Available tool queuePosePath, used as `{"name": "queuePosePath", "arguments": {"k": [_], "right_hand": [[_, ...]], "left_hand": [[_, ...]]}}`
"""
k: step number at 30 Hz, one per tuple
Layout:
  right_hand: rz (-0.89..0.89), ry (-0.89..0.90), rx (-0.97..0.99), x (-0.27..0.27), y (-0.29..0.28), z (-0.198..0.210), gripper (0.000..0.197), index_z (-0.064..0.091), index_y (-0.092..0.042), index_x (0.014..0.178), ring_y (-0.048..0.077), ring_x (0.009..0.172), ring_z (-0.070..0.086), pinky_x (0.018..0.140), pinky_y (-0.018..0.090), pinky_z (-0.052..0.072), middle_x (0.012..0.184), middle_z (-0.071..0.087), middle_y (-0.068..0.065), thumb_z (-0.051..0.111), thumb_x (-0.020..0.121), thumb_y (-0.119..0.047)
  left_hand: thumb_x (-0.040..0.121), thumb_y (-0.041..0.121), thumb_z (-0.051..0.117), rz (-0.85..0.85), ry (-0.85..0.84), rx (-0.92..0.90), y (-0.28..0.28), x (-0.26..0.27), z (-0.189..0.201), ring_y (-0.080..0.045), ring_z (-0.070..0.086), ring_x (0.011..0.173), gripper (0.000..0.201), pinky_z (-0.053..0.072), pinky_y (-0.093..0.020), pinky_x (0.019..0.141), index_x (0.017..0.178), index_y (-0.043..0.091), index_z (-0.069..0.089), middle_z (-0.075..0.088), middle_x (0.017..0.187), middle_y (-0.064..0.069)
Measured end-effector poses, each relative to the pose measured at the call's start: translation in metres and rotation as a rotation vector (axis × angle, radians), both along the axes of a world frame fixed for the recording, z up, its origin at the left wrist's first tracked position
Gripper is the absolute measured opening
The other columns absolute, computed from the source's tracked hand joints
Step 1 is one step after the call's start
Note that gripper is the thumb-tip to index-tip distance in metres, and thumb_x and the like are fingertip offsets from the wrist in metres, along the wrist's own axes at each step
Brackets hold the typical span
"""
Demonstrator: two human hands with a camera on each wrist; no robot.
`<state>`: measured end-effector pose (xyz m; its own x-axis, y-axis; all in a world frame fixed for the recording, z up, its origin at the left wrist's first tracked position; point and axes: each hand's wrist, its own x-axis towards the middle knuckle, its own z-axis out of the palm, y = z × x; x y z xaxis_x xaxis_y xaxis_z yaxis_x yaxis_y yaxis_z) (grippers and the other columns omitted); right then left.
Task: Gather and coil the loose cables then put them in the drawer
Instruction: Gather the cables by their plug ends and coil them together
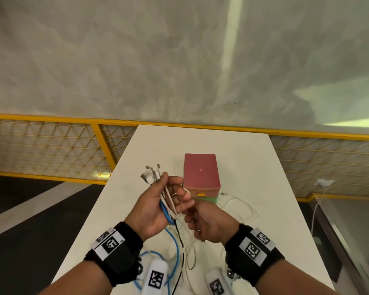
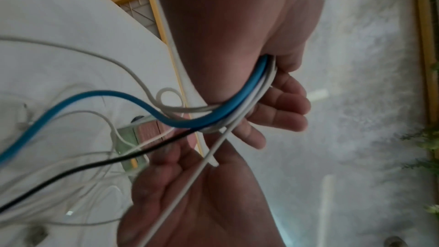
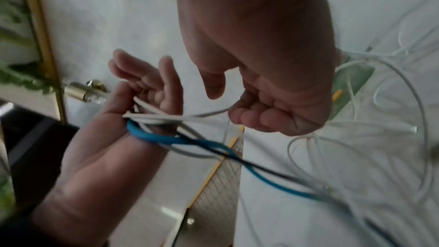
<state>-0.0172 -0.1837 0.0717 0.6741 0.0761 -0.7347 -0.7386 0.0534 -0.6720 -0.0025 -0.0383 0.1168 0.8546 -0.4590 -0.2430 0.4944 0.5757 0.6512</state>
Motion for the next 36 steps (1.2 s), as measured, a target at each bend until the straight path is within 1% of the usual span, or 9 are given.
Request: {"name": "queuePosePath", "arguments": {"k": [5,10,14,17,20,24,28,31,36], "right_hand": [[0.043,-0.306,-0.306,-0.001,-0.010,0.000,0.042,0.061,-0.015,0.066,0.009,0.048,0.040,0.046,0.021,0.028,0.057,0.051,-0.004,0.051,0.093,-0.047],[0.059,-0.468,-0.228,0.006,0.019,0.008,0.044,0.065,-0.022,0.064,0.010,0.063,0.051,0.071,0.031,0.043,0.067,0.063,-0.005,0.053,0.089,-0.056],[0.246,-0.229,0.021,0.011,0.036,0.016,0.026,0.054,-0.030,0.072,0.006,0.052,0.034,0.060,0.028,0.027,0.050,0.044,-0.012,0.045,0.089,-0.047],[0.253,-0.058,0.118,0.016,0.040,0.011,0.016,0.056,-0.030,0.073,0.004,0.041,0.037,0.056,0.029,0.020,0.056,0.048,-0.008,0.048,0.081,-0.042],[0.261,0.025,0.161,0.016,0.037,0.008,0.021,0.054,-0.027,0.071,0.004,0.036,0.041,0.053,0.026,0.021,0.047,0.050,-0.008,0.044,0.089,-0.032],[0.041,0.031,0.376,0.019,0.028,0.014,0.015,0.062,-0.017,0.076,0.009,0.053,0.051,0.052,0.022,0.038,0.070,0.061,-0.003,0.055,0.088,-0.022],[-0.235,0.017,0.323,0.035,-0.002,0.016,0.011,0.058,-0.023,0.075,0.011,0.070,0.051,0.075,0.035,0.031,0.062,0.060,-0.007,0.056,0.085,-0.025],[-0.431,0.040,0.445,0.041,-0.031,0.018,0.025,0.051,-0.017,0.068,0.015,0.072,0.058,0.077,0.035,0.039,0.057,0.055,-0.002,0.045,0.093,-0.020],[-0.593,-0.017,0.504,0.042,-0.051,0.017,0.035,0.048,-0.013,0.067,0.019,0.061,0.060,0.074,0.040,0.047,0.060,0.054,0.003,0.037,0.100,-0.019]], "left_hand": [[0.093,0.038,0.046,0.054,-0.005,-0.027,0.029,0.010,0.002,-0.021,0.059,0.055,0.043,0.060,-0.046,0.076,0.073,0.009,0.071,0.054,0.055,-0.004],[0.093,0.033,0.047,-0.035,-0.005,-0.098,0.033,0.008,-0.002,-0.016,0.046,0.044,0.041,0.059,-0.044,0.072,0.069,0.008,0.068,0.043,0.047,-0.002],[0.087,0.029,0.065,-0.219,-0.055,-0.179,0.032,0.003,-0.012,-0.015,0.044,0.043,0.028,0.058,-0.043,0.069,0.076,0.003,0.065,0.043,0.048,-0.003],[0.092,0.026,0.059,-0.292,-0.059,-0.226,0.034,-0.001,-0.019,-0.015,0.045,0.042,0.030,0.057,-0.042,0.069,0.076,0.001,0.062,0.033,0.048,-0.004],[0.095,0.025,0.053,-0.331,-0.081,-0.231,0.035,-0.002,-0.021,-0.015,0.045,0.042,0.033,0.055,-0.042,0.068,0.075,0.000,0.061,0.027,0.050,-0.003],[0.094,0.025,0.054,-0.316,-0.074,-0.177,0.036,-0.001,-0.020,-0.014,0.042,0.039,0.033,0.053,-0.040,0.063,0.071,0.002,0.059,0.030,0.045,-0.001],[0.078,0.026,0.074,-0.190,-0.007,-0.069,0.050,-0.003,-0.026,-0.011,0.035,0.032,0.034,0.044,-0.030,0.050,0.061,0.006,0.052,0.033,0.039,0.002],[0.081,0.024,0.068,-0.136,0.076,-0.010,0.070,-0.004,-0.033,-0.010,0.032,0.031,0.034,0.036,-0.026,0.045,0.059,0.008,0.050,0.028,0.040,0.002],[0.092,0.024,0.050,-0.199,0.196,0.477,0.109,-0.009,-0.040,-0.011,0.021,0.032,0.037,0.025,-0.020,0.040,0.059,0.007,0.049,0.022,0.043,0.001]]}}
